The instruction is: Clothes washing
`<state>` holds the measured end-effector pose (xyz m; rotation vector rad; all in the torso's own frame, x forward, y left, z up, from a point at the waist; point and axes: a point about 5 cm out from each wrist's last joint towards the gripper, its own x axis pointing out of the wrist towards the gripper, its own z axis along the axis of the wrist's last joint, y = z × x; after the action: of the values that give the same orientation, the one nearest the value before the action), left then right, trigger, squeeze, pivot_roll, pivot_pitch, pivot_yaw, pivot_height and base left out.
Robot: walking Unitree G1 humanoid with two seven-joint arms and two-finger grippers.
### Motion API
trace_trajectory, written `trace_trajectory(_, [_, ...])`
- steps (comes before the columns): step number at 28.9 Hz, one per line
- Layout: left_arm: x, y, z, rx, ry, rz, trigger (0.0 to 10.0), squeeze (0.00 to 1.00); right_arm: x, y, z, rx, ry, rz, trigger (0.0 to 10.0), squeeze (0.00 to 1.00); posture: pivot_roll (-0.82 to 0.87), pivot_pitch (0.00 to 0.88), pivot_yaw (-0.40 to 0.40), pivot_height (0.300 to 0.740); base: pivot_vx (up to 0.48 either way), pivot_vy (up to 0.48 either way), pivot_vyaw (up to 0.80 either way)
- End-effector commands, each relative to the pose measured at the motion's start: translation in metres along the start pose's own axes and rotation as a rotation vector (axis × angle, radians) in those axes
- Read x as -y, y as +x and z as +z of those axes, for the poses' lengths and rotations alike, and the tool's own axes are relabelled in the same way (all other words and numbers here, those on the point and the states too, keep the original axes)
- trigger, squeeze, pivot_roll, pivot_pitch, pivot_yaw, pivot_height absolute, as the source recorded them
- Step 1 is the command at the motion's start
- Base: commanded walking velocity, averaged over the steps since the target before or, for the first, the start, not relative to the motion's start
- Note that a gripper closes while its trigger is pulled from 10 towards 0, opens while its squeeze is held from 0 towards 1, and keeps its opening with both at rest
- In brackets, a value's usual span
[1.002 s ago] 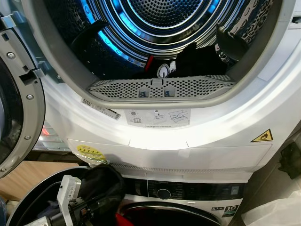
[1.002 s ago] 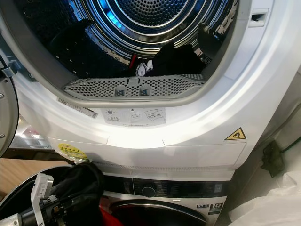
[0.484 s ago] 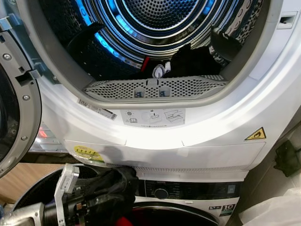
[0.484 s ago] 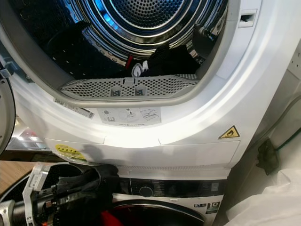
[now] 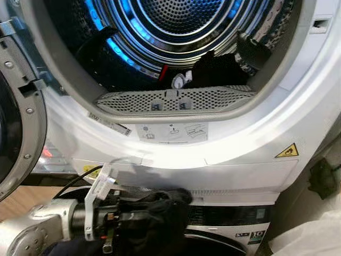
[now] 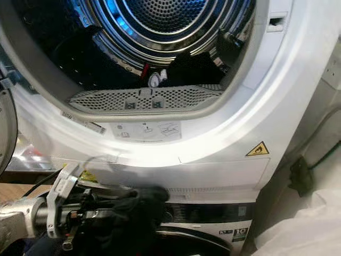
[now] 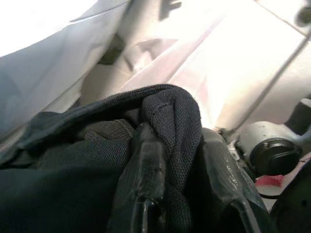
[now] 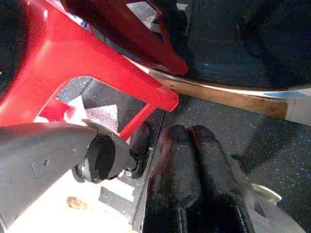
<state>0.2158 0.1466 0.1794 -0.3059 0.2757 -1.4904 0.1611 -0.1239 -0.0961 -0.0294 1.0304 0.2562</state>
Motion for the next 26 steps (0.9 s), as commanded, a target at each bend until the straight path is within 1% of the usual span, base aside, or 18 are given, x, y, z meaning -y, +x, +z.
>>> trace_trajectory(1, [0.0,0.006,0.008,0.007,0.024,-0.043,0.0,0.0,-0.005,0.001,0.0,0.0,0.005,0.009,10.0,0.0,0.1,0.0,0.124,0.74,0.0,0.0,0.0])
trace_trajectory(3, [-0.002,0.011,0.013,0.008,0.052,-0.062,0.0,0.0,-0.005,0.001,0.0,-0.001,0.002,0.01,10.0,0.0,0.1,0.0,0.122,0.74,0.0,0.0,0.0])
trace_trajectory(5, [-0.003,0.02,0.022,0.036,0.082,-0.1,0.0,0.0,-0.005,0.0,-0.001,-0.003,0.006,0.01,10.0,0.0,0.1,0.0,0.119,0.74,0.0,0.0,0.0])
trace_trajectory(8, [-0.003,0.026,0.029,0.062,0.094,-0.139,0.0,0.0,-0.005,0.0,-0.002,-0.005,0.008,0.01,10.0,0.0,0.1,0.0,0.122,0.74,0.0,0.0,0.0])
trace_trajectory(9, [-0.005,0.033,0.032,0.063,0.11,-0.16,0.0,0.0,-0.005,0.0,-0.002,-0.005,0.007,0.01,10.0,0.0,0.1,0.0,0.121,0.74,0.0,0.0,0.0])
trace_trajectory(11, [-0.007,0.039,0.037,0.062,0.139,-0.173,0.0,0.0,-0.005,0.0,-0.002,-0.005,0.006,0.011,10.0,0.0,0.11,0.0,0.121,0.74,0.0,0.0,0.0])
trace_trajectory(12, [-0.007,0.041,0.041,0.071,0.154,-0.182,0.0,0.0,-0.005,0.0,-0.002,-0.005,0.008,0.011,10.0,0.0,0.11,0.0,0.121,0.74,0.0,0.0,0.0])
trace_trajectory(13, [-0.007,0.044,0.052,0.1,0.179,-0.199,0.0,0.0,-0.006,0.0,-0.002,-0.004,0.01,0.011,10.0,0.0,0.1,0.0,0.122,0.74,0.0,0.0,0.0])
trace_trajectory(15, [-0.007,0.046,0.06,0.114,0.201,-0.215,0.0,0.0,-0.006,0.001,-0.001,-0.003,0.01,0.01,10.0,0.0,0.1,0.0,0.124,0.74,0.0,0.0,0.0])
trace_trajectory(16, [-0.006,0.048,0.068,0.126,0.225,-0.234,0.0,0.0,-0.006,0.001,-0.001,-0.002,0.011,0.01,10.0,0.0,0.1,0.0,0.124,0.74,0.0,0.0,0.0])
trace_trajectory(18, [-0.006,0.048,0.071,0.131,0.233,-0.24,0.0,0.0,-0.006,0.001,-0.001,-0.002,0.012,0.01,10.0,0.0,0.1,0.0,0.124,0.74,0.0,0.0,0.0])
trace_trajectory(19, [-0.005,0.047,0.082,0.152,0.258,-0.253,0.0,0.0,-0.007,0.001,-0.001,-0.002,0.017,0.012,10.0,0.0,0.1,0.0,0.129,0.74,0.0,0.0,0.0])
trace_trajectory(21, [-0.004,0.047,0.096,0.191,0.283,-0.272,0.0,0.0,-0.007,0.001,-0.001,-0.001,0.016,0.011,10.0,0.0,0.1,0.0,0.13,0.74,0.0,0.0,0.0])
trace_trajectory(22, [-0.003,0.047,0.107,0.226,0.304,-0.285,0.0,0.0,-0.007,0.001,-0.001,0.0,0.019,0.009,10.0,0.0,0.1,0.0,0.133,0.74,0.0,0.0,0.0])
trace_trajectory(25, [-0.003,0.047,0.118,0.245,0.329,-0.296,0.0,0.0,-0.007,0.001,-0.001,0.001,0.028,0.008,10.0,0.0,0.1,0.0,0.136,0.74,0.0,0.0,0.0])
trace_trajectory(26, [-0.002,0.048,0.124,0.249,0.353,-0.302,0.0,0.0,-0.008,0.001,-0.001,0.002,0.029,0.008,10.0,0.0,0.1,0.0,0.136,0.74,0.0,0.0,0.0])
